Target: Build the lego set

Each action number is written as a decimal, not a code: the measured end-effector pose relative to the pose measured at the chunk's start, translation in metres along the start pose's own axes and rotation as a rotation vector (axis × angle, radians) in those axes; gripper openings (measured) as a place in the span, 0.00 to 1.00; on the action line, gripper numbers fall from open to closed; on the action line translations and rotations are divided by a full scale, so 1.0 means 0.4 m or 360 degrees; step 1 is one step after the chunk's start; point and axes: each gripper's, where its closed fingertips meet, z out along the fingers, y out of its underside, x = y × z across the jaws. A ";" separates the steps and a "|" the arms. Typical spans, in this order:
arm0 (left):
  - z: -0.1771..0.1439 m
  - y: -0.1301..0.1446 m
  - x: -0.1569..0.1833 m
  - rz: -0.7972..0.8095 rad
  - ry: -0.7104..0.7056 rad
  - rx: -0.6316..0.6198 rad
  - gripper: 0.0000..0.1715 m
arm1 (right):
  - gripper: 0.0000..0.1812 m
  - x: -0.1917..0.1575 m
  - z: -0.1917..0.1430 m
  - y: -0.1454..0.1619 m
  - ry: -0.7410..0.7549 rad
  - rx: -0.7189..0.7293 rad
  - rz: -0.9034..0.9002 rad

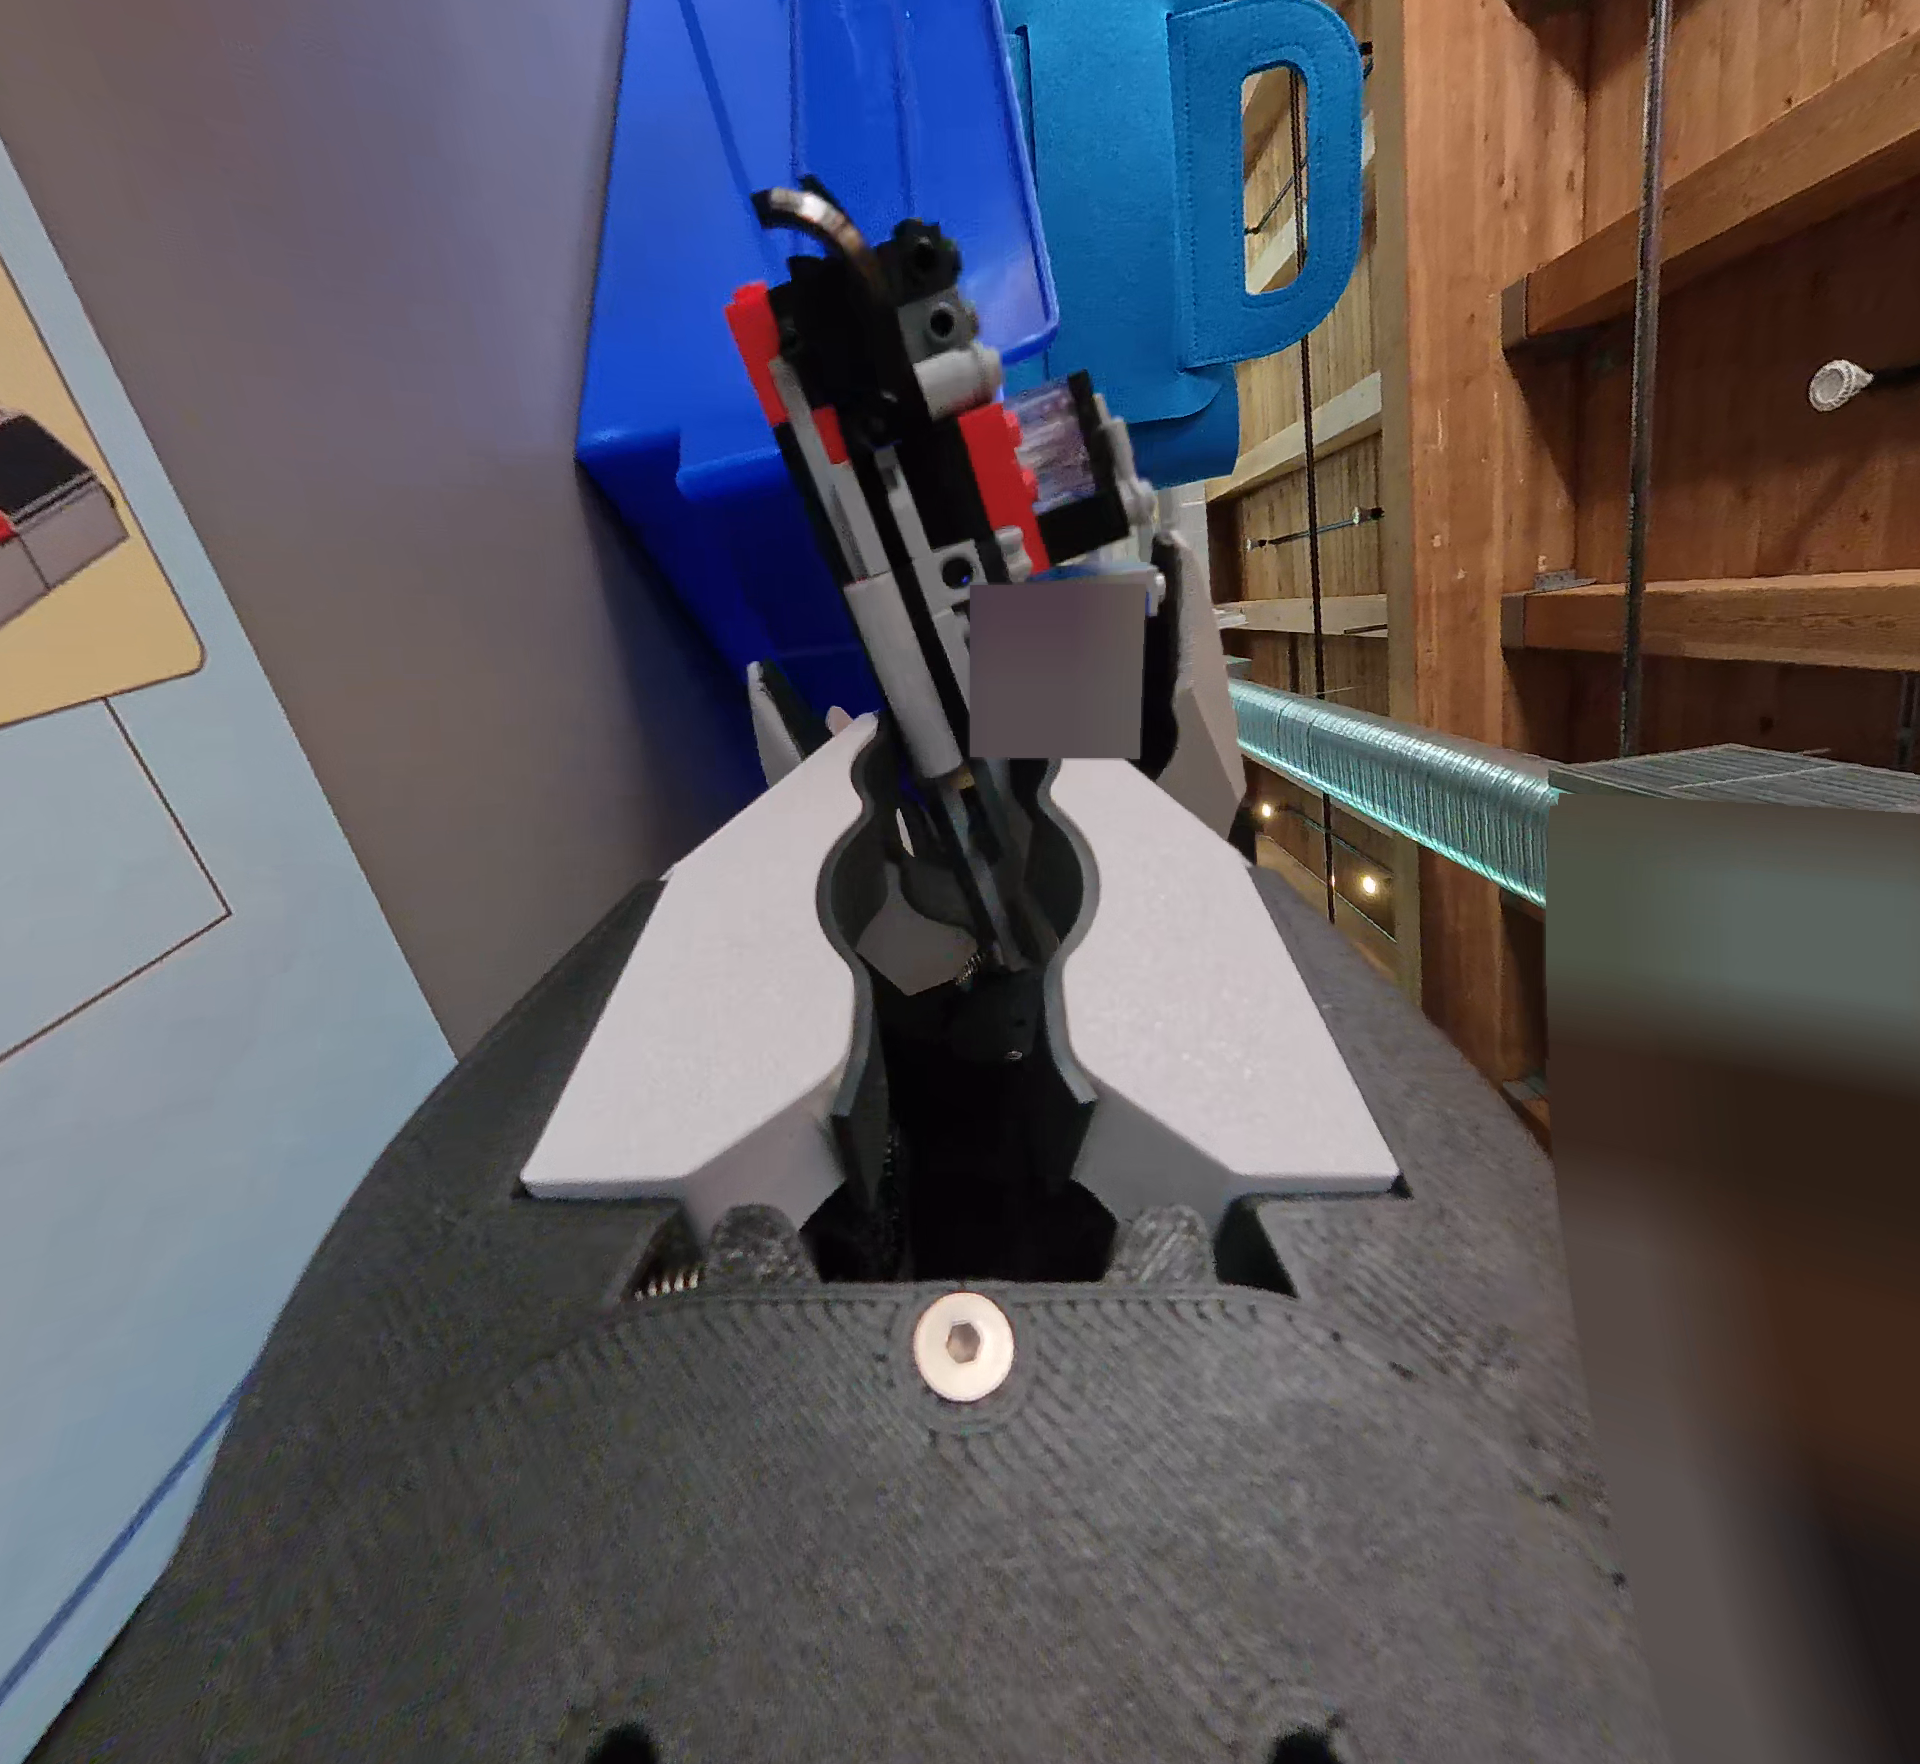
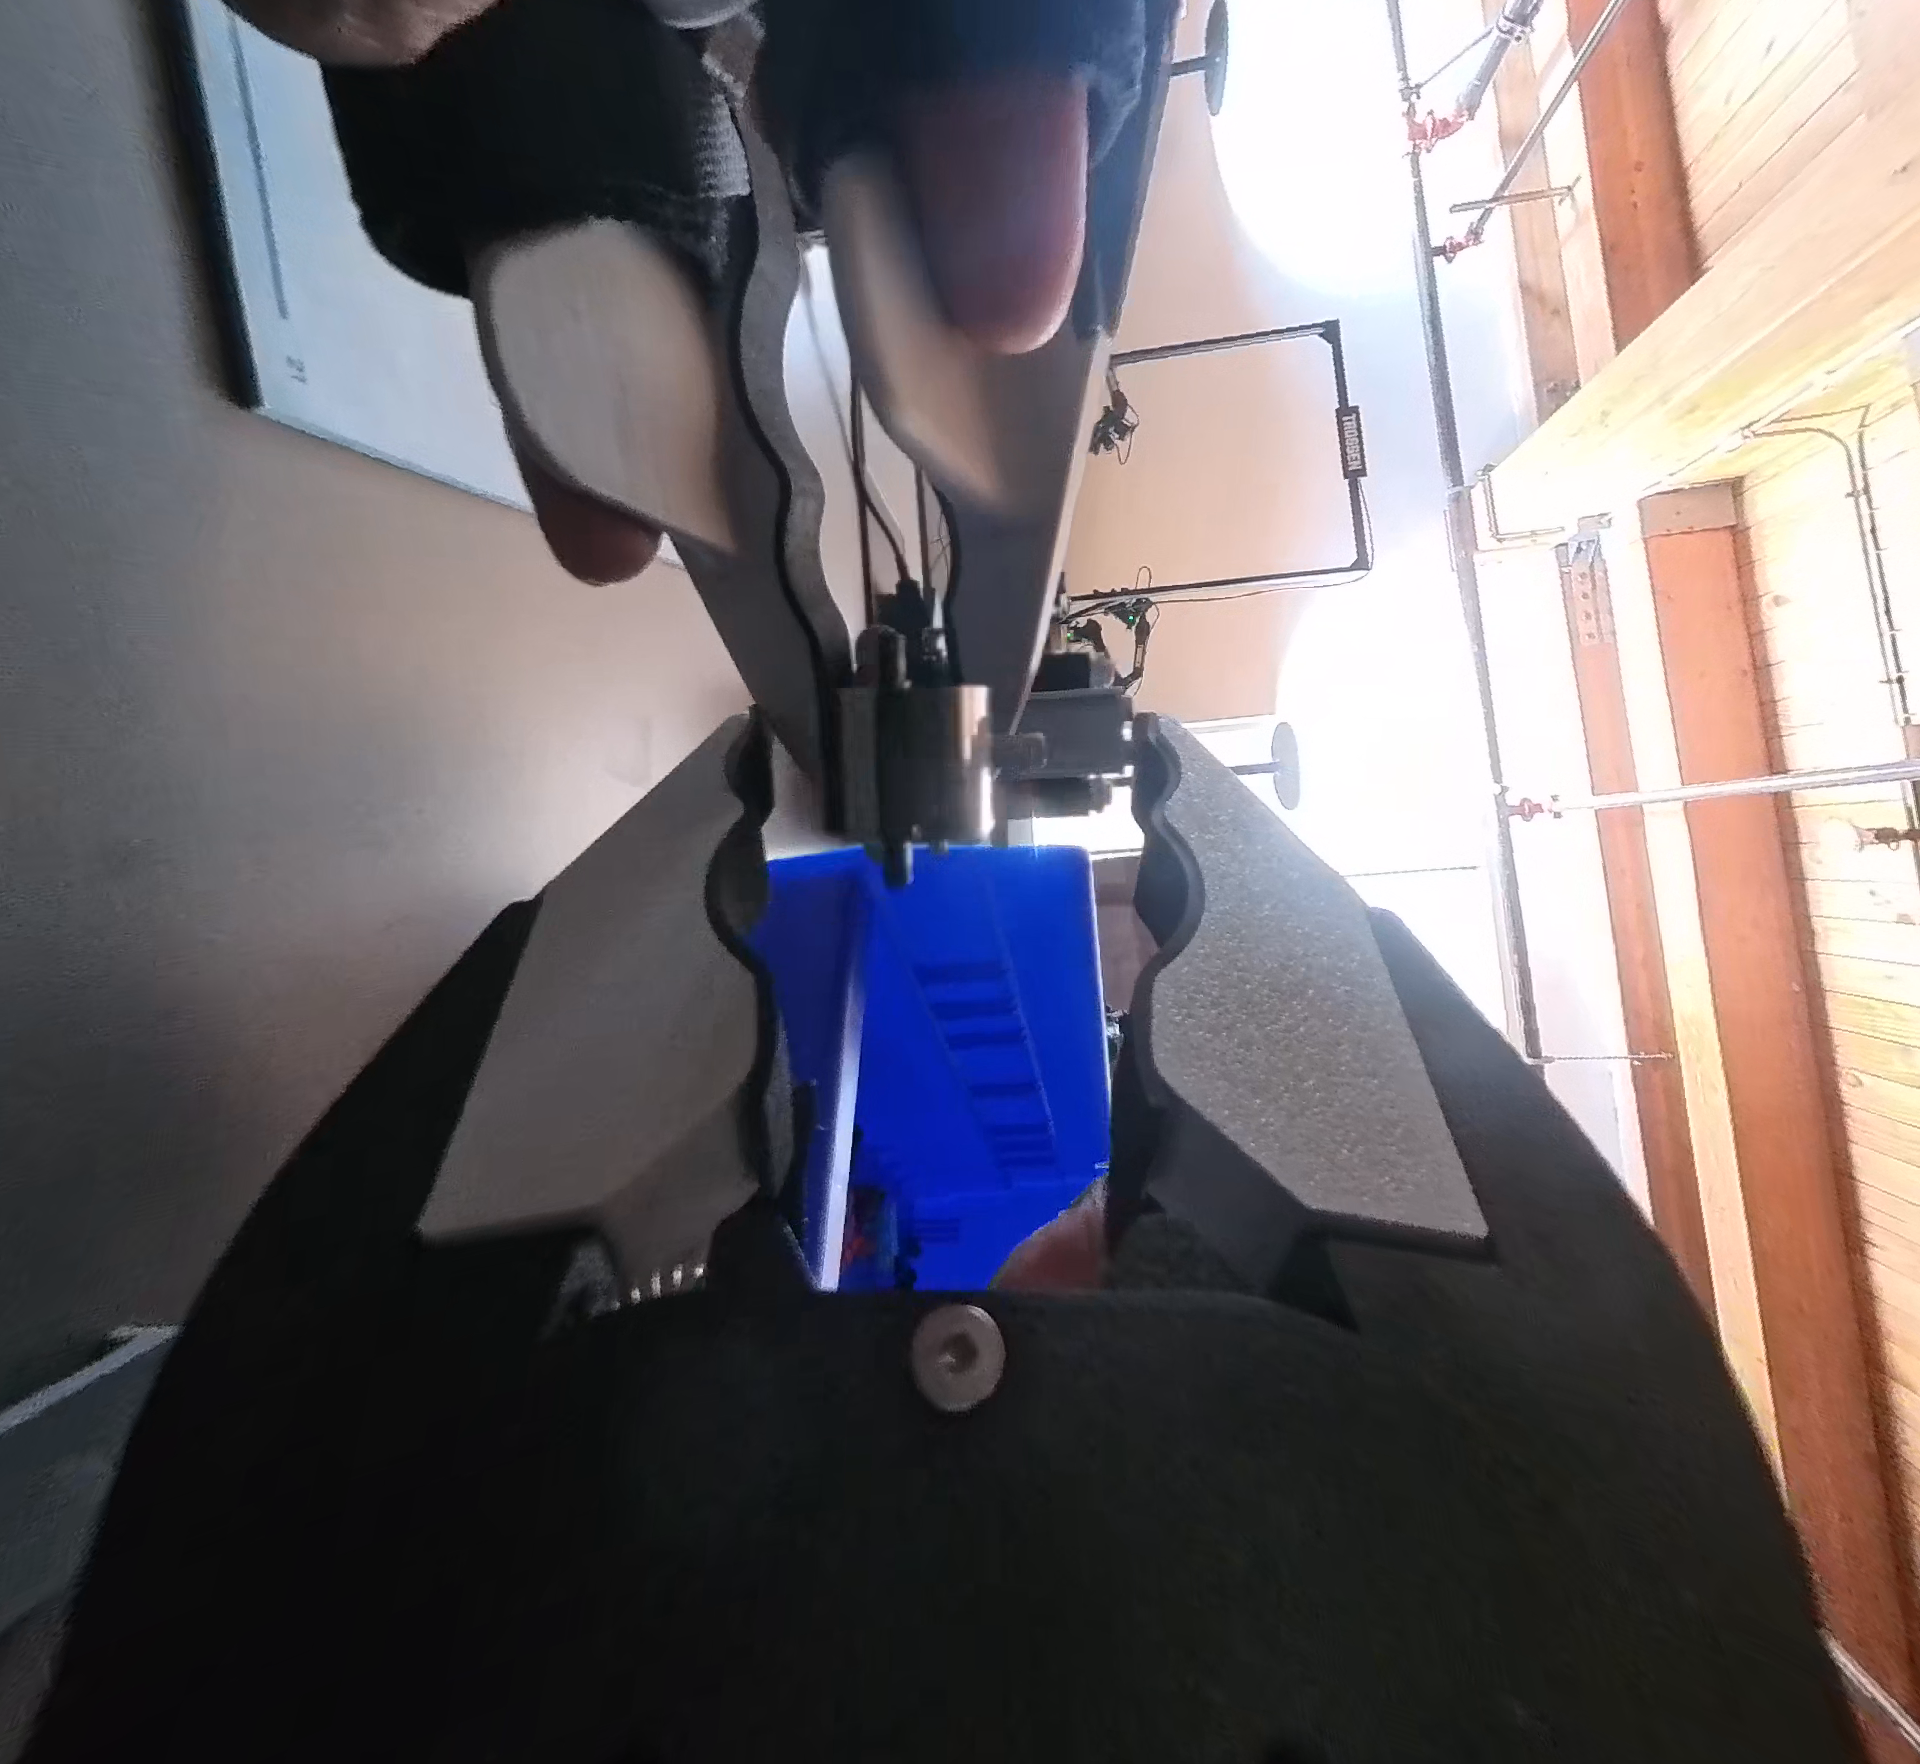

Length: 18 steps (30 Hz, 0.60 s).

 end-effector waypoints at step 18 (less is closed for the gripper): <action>0.007 0.001 -0.002 0.0305 -0.0101 -0.0004 0.13 | 0.41 0.007 -0.001 0.011 -0.0016 -0.0023 0.0095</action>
